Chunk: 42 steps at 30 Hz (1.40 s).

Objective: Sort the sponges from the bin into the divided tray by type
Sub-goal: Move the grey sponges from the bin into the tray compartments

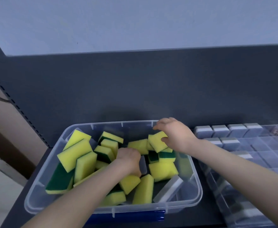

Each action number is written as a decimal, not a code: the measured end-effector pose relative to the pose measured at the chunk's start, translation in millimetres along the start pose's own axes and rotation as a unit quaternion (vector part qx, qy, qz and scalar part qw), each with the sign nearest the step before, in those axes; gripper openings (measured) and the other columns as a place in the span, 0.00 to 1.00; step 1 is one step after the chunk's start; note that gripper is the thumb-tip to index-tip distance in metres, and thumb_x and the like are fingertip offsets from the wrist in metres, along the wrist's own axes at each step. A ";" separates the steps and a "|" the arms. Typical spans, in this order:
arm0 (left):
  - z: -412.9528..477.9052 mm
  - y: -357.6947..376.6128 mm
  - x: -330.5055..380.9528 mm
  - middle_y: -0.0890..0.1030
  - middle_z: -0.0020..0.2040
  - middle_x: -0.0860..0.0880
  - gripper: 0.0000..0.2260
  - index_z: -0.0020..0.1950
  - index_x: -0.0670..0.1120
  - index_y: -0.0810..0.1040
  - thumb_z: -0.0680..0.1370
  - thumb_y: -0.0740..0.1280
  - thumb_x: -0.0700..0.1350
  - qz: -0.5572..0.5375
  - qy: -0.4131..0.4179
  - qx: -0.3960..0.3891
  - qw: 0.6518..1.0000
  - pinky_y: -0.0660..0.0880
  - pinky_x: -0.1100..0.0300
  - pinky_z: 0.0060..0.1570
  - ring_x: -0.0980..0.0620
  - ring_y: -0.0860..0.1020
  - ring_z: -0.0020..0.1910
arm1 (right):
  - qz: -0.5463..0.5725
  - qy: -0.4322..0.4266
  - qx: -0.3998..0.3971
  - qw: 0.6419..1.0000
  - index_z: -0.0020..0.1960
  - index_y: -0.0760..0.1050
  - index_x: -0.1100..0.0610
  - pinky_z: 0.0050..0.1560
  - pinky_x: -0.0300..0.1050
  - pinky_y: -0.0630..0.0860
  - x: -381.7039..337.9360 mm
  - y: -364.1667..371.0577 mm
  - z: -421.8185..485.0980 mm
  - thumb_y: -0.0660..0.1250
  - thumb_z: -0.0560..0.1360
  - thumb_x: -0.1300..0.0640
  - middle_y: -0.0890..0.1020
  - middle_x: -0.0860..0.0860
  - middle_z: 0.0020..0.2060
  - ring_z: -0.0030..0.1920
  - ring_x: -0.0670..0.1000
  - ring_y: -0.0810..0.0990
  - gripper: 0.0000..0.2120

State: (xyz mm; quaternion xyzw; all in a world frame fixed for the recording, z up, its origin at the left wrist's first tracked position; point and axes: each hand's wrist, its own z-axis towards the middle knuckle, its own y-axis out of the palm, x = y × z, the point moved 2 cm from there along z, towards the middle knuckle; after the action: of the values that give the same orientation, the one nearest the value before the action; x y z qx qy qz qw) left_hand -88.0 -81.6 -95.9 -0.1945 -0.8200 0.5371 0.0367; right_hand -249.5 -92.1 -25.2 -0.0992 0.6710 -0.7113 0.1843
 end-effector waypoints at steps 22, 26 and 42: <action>-62.3 -66.2 28.6 0.77 0.44 0.59 0.10 0.47 0.57 0.76 0.70 0.71 0.57 -0.241 0.062 0.305 0.919 0.76 0.59 0.42 0.59 0.76 0.44 | 0.286 0.150 0.146 0.935 0.41 0.72 0.59 0.32 0.39 0.66 29.2 -31.7 -30.8 0.68 0.70 0.52 0.77 0.52 0.34 0.34 0.50 0.72 0.11; -43.0 -38.9 79.7 0.79 0.46 0.55 0.16 0.50 0.53 0.75 0.69 0.69 0.61 -0.187 0.104 0.114 0.970 0.73 0.57 0.41 0.53 0.76 0.46 | 0.335 0.159 0.152 0.916 0.43 0.73 0.57 0.32 0.37 0.66 33.8 -28.7 -38.0 0.69 0.71 0.52 0.76 0.48 0.33 0.34 0.47 0.71 0.09; -57.8 -61.4 -14.6 0.81 0.47 0.49 0.19 0.53 0.52 0.78 0.63 0.66 0.43 -0.550 0.017 0.131 0.825 0.75 0.65 0.35 0.53 0.78 0.44 | 0.384 0.165 0.191 0.888 0.48 0.75 0.54 0.35 0.37 0.71 48.9 -34.3 -57.3 0.69 0.72 0.54 0.81 0.49 0.39 0.41 0.50 0.78 0.07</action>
State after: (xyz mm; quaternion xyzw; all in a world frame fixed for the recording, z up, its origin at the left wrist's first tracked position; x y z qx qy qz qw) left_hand -76.2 -58.0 -14.5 0.2859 -0.7125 0.5269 0.3647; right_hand -320.7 -57.7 -1.0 0.3219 0.5287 -0.7056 0.3449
